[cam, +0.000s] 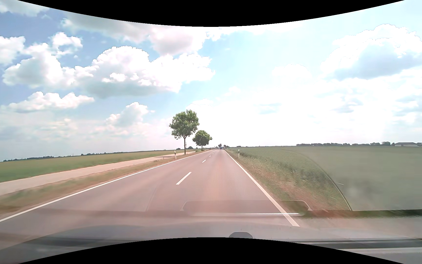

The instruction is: Follow the waypoints while adhering to traffic rules and regulations

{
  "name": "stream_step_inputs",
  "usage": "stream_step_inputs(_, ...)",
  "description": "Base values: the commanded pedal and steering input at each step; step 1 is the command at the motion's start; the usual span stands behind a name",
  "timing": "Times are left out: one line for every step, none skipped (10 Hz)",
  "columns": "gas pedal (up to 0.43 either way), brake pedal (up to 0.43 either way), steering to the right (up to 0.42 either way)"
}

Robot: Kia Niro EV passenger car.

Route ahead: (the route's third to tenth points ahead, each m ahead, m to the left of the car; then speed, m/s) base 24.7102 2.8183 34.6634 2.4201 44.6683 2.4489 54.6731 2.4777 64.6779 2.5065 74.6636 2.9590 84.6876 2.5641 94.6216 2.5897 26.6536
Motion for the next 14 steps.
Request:
stream_step_inputs(0.248,0.0,-0.004)
stream_step_inputs(0.248,0.0,-0.004)
stream_step_inputs(0.248,0.0,-0.004)
stream_step_inputs(0.248,0.0,-0.004)
stream_step_inputs(0.248,0.0,-0.003)
stream_step_inputs(0.248,0.0,-0.003)
stream_step_inputs(0.248,0.0,-0.003)
stream_step_inputs(0.248,0.0,-0.001)
stream_step_inputs(0.248,0.0,0.0)
stream_step_inputs(0.248,0.0,-0.001)
stream_step_inputs(0.248,0.0,0.0)
stream_step_inputs(0.248,0.0,-0.001)
stream_step_inputs(0.248,0.0,-0.001)
stream_step_inputs(0.248,0.0,0.0)
